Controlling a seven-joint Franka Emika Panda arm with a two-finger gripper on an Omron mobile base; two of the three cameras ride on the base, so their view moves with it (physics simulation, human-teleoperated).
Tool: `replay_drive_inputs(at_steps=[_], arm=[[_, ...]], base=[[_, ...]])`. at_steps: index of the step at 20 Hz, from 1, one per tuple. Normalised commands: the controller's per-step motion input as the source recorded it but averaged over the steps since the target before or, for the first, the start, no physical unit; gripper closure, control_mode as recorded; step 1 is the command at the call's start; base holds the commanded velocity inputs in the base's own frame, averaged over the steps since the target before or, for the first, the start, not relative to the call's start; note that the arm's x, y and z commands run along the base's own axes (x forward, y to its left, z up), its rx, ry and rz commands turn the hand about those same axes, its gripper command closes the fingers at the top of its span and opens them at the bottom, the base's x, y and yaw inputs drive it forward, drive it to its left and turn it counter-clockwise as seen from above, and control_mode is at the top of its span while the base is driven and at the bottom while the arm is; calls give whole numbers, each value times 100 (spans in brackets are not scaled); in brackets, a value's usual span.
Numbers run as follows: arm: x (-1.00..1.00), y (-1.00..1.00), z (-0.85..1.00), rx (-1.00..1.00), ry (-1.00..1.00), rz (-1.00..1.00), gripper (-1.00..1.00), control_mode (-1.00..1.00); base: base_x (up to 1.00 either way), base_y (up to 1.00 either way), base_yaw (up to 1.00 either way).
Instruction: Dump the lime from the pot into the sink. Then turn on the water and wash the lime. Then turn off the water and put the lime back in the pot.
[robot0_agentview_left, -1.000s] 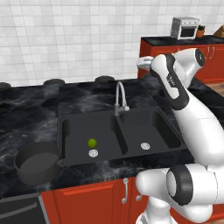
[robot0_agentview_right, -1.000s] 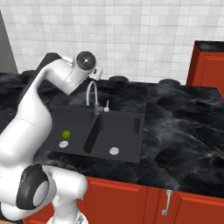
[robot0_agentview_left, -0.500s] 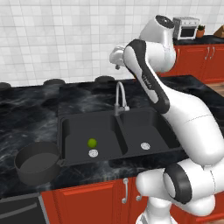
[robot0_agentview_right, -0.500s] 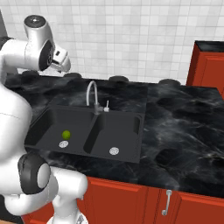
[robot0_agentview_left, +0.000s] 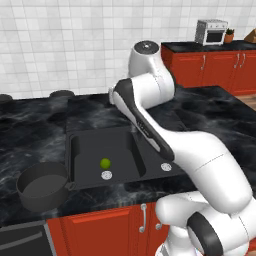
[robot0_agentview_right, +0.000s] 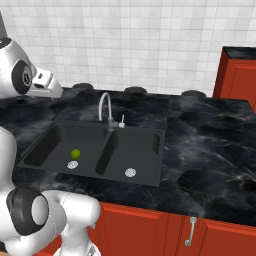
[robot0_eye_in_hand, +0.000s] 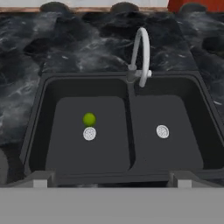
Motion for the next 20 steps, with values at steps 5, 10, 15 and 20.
replay_drive_inputs(at_steps=[5, 10, 15, 20], arm=[[0, 16, -73, -8, 1, 0, -100, -100], [10, 26, -64, -1, 11, 0, -100, -100], [23, 31, -53, 0, 15, 0, -100, -100], [38, 19, -47, 0, 14, 0, -100, -100]], base=[[0, 0, 0], [0, 0, 0], [0, 0, 0], [0, 0, 0]])
